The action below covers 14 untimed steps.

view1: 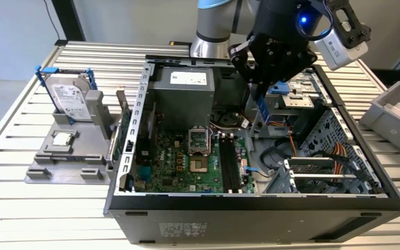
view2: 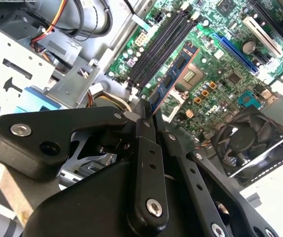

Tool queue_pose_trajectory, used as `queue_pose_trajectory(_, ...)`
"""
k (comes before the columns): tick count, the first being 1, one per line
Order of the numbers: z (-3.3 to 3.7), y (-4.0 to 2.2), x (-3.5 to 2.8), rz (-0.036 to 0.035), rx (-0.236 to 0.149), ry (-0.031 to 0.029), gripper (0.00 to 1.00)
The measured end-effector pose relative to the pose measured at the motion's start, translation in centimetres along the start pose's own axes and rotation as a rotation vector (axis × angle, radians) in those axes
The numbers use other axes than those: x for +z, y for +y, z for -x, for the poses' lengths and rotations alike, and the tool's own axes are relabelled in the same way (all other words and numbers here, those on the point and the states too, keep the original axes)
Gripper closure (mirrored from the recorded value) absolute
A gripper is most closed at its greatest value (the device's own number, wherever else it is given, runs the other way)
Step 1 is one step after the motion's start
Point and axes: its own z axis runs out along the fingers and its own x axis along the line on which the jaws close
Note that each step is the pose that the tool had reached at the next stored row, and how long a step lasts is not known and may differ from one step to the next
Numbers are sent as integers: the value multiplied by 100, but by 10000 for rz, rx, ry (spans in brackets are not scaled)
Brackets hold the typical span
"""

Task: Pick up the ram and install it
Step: 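Insert the ram into the slot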

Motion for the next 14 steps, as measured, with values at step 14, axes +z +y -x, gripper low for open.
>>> queue_pose_trajectory(14,-1,-3,66,-3,74,-4,100)
